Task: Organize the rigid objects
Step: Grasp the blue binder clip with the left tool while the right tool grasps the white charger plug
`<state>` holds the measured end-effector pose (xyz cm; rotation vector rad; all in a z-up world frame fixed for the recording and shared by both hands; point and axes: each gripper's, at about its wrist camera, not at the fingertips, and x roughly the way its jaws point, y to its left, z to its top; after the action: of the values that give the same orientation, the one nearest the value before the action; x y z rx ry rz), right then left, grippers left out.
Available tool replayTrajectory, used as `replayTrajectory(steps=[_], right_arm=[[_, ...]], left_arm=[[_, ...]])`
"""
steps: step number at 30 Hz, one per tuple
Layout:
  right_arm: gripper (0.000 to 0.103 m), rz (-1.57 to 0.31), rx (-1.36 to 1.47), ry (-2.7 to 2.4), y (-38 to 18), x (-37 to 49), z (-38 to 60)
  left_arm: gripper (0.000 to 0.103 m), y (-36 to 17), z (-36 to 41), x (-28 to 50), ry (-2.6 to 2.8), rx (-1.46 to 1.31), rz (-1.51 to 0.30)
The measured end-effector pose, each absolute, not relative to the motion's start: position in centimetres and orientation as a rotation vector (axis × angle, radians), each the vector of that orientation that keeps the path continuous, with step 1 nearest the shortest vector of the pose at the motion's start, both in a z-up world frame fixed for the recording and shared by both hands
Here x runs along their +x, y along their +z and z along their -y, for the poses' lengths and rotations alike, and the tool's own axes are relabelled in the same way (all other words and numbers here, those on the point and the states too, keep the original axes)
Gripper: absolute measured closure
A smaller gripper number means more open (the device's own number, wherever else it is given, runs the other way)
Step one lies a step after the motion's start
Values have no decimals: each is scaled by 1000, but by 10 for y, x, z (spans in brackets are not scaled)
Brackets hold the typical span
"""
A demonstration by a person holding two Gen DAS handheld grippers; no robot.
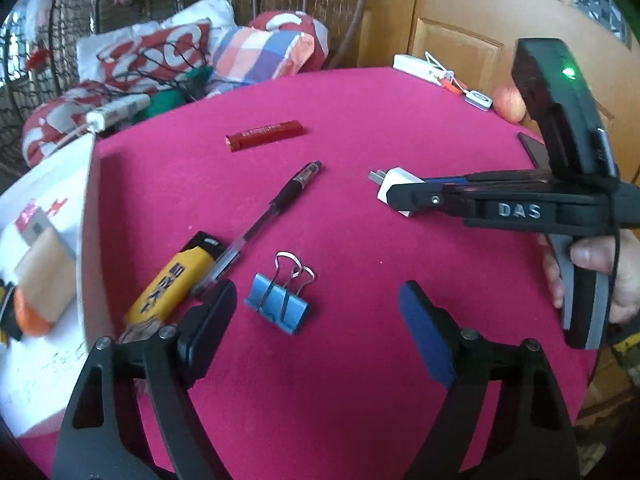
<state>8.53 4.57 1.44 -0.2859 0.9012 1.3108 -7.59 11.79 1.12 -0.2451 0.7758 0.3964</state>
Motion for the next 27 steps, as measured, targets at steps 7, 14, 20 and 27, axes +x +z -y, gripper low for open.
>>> replayTrajectory(steps=[7,14,20,27], right_arm=[[77,-924,-261,1332,15,88,-48],[77,-936,-247,1340,14,90,-47],[77,-930,-257,1337,14,89,-47],[77,-889,-305,1343,18,79,-50]], left_arm=[[42,4,-122,-69,296,-237,-840],[49,4,-113,-70,305,-183,-860],[49,3,-116,-58,359,-166,-862],[72,11,-110,-73,371,-203,-811]])
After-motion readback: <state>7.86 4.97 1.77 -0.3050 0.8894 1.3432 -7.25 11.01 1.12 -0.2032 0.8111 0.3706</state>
